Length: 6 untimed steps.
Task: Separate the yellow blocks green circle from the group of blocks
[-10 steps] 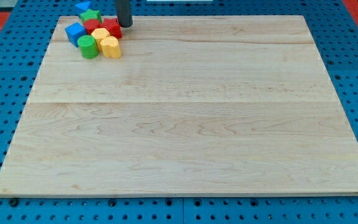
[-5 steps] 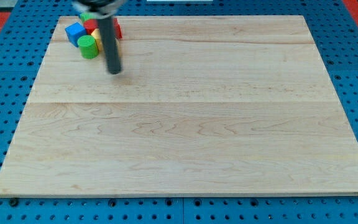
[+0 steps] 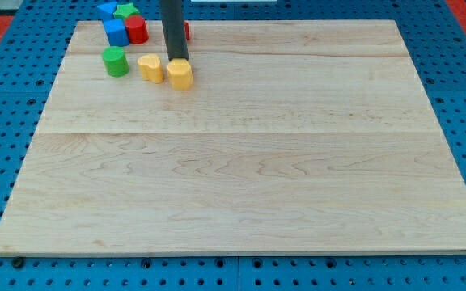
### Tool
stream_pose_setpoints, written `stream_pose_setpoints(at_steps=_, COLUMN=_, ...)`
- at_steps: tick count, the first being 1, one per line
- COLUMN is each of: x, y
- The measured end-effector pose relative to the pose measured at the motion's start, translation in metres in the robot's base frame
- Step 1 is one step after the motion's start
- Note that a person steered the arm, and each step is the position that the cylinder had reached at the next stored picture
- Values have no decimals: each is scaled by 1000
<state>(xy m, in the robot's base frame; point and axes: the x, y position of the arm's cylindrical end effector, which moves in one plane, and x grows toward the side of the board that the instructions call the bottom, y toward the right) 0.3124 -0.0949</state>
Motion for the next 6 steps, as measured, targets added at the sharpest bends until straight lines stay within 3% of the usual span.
stream_pose_setpoints(at_steps=2, x=-65, y=-39)
stream_pose_setpoints(at_steps=3, x=-26, y=-111)
stream_pose_setpoints(at_steps=5, x=-23, y=-193)
stream_pose_setpoints(at_steps=6, x=-10, y=-147)
